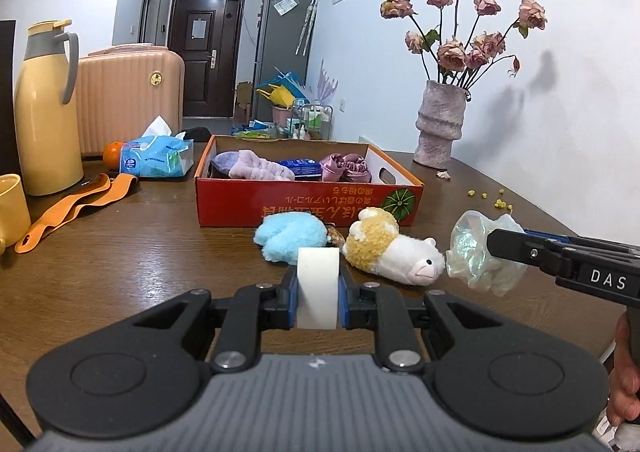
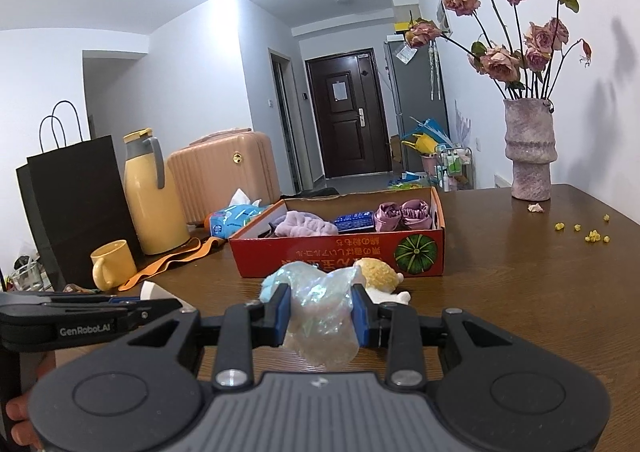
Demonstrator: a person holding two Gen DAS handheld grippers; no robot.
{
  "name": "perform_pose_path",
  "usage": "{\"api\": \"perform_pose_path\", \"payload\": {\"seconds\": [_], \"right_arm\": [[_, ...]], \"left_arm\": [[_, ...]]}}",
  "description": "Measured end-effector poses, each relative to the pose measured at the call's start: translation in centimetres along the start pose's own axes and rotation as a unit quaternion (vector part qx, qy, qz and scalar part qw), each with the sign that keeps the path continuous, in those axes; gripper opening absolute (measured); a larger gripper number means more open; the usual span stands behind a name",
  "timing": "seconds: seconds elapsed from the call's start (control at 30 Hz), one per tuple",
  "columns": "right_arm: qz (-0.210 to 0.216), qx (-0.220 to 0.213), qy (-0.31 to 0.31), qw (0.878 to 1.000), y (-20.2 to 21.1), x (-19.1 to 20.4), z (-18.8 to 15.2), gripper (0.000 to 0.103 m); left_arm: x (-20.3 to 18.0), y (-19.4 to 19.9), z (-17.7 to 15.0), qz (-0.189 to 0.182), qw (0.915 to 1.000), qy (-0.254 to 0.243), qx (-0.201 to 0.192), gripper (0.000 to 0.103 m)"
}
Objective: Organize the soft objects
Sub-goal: 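Grasp the clear plastic bag with the right tool while the left tool holds the wedge, then carry the wedge and bag over the box and open both tools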
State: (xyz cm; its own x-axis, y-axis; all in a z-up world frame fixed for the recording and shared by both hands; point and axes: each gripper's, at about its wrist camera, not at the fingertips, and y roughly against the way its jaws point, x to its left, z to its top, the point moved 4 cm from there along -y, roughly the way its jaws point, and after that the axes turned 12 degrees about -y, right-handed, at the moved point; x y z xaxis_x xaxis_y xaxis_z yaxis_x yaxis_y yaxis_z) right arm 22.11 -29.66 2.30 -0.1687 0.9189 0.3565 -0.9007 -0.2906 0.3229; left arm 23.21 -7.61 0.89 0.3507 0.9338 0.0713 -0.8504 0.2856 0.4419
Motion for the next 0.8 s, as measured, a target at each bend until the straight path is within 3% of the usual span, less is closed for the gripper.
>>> {"api": "perform_pose_path", "payload": {"seconds": [0.23, 0.4, 0.57, 0.8], "right_arm": [[-0.007, -0.003, 0.008, 1.0, -2.2, -0.7, 1.6, 0.031], [-0.004, -0.015, 0.028, 0.999, -5.4, -1.3, 5.2, 0.031], [-0.002, -0.009, 0.033, 0.999, -12.0, -2.9, 10.3, 0.031], [-0.038, 0.056, 0.015, 0.998, -24.6, -7.2, 15.3, 0.031]], "left_arm": [[0.9, -3.4, 2.8, 0.002, 0.9997, -0.019, -0.013, 0.019], [1.9, -9.1, 6.3, -0.001, 0.9984, -0.054, -0.019, 0.019], [3.2, -16.9, 11.7, -0.035, 0.998, -0.051, -0.012, 0.019], [4.5, -30.2, 15.0, -0.065, 0.9952, -0.019, 0.07, 0.019]]}}
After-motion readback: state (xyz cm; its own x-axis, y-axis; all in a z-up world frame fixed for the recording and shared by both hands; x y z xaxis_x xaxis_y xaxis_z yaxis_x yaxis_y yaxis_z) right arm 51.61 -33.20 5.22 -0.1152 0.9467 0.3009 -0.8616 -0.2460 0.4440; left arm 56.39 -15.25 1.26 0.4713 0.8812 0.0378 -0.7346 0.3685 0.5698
